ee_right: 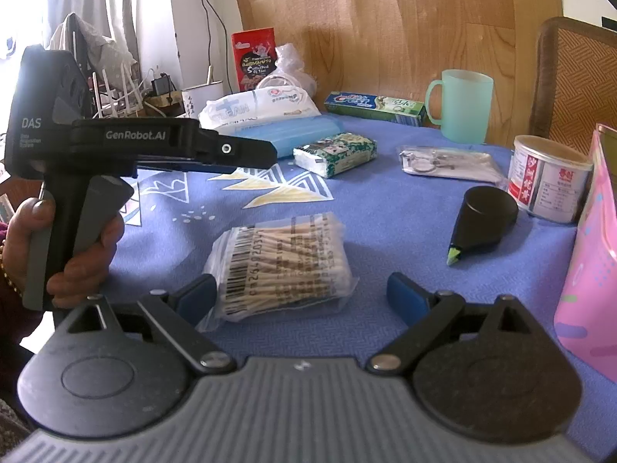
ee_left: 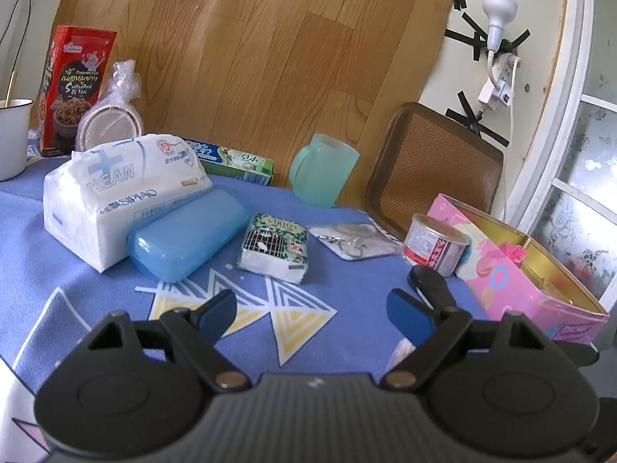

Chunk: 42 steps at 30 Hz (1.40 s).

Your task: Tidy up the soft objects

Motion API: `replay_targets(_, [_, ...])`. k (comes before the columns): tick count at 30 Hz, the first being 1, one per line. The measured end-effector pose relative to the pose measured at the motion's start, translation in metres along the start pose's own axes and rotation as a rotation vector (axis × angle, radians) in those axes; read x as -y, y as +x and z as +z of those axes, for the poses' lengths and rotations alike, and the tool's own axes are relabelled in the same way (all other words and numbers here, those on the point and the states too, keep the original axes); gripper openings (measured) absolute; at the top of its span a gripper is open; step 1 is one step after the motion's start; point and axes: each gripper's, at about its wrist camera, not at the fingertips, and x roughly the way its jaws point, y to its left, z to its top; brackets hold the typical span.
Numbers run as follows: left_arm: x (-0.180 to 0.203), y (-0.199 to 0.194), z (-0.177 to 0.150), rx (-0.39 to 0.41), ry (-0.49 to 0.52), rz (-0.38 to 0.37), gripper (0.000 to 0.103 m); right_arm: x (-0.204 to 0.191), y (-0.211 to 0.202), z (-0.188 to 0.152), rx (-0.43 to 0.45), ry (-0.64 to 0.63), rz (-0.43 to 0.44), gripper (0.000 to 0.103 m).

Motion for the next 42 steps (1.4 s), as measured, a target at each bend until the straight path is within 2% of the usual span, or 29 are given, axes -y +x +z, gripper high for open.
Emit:
replay_targets(18, [-0.003, 0.003, 0.001, -0.014, -0.011, -0.007, 0.088, -0.002, -0.002, 0.0, 0.011, 0.008, -0.024, 0.097])
replay_targets(20, [-0.006, 0.004, 0.001, -0.022, -0.027, -0.015, 0.088, -0.003, -0.008, -0.002, 0.023, 0.041, -0.034, 0.097])
replay_targets(21, [-0.007, 0.004, 0.002, -0.028, -0.037, -0.021, 0.088, -0.002, -0.012, -0.004, 0.029, 0.07, -0.01, 0.097])
replay_targets(23, [-0.01, 0.005, 0.003, -0.043, -0.056, -0.044, 0.088, -0.004, -0.019, -0.009, 0.037, 0.096, 0.015, 0.097])
replay_targets(28, [0.005, 0.003, -0.001, -0.09, -0.051, -0.11, 0.082, -0.02, -0.023, -0.015, 0.014, 0.035, -0.025, 0.097])
replay_targets(30, [0.019, 0.002, -0.006, -0.117, -0.021, -0.136, 0.082, -0.023, -0.022, -0.013, 0.013, 0.026, -0.012, 0.097])
replay_targets(32, [0.033, 0.008, -0.012, -0.171, 0.031, -0.114, 0.076, -0.027, -0.014, -0.01, 0.005, 0.004, -0.019, 0.096])
replay_targets(33, [0.038, 0.013, -0.017, -0.21, 0.051, -0.097, 0.071, -0.029, -0.008, -0.009, -0.009, -0.012, -0.035, 0.095])
replay_targets(34, [0.042, 0.012, -0.019, -0.195, 0.072, -0.082, 0.066, -0.031, 0.0, -0.007, -0.023, -0.029, -0.058, 0.091])
replay_targets(35, [0.045, 0.013, -0.019, -0.215, 0.074, -0.105, 0.063, -0.034, 0.004, -0.006, -0.02, -0.052, -0.08, 0.087])
replay_targets(36, [0.048, 0.014, -0.019, -0.231, 0.059, -0.136, 0.058, -0.038, 0.008, -0.004, -0.016, -0.076, -0.084, 0.074])
replay_targets(37, [0.051, 0.014, -0.019, -0.248, 0.043, -0.159, 0.058, -0.04, 0.009, -0.003, -0.004, -0.083, -0.073, 0.066])
replay_targets(39, [0.063, 0.011, -0.015, -0.229, 0.072, -0.131, 0.058, -0.041, 0.01, -0.001, 0.015, -0.077, -0.111, 0.064])
replay_targets(42, [0.084, 0.005, -0.004, -0.188, 0.115, -0.152, 0.058, -0.036, -0.007, 0.0, 0.101, -0.063, -0.144, 0.063])
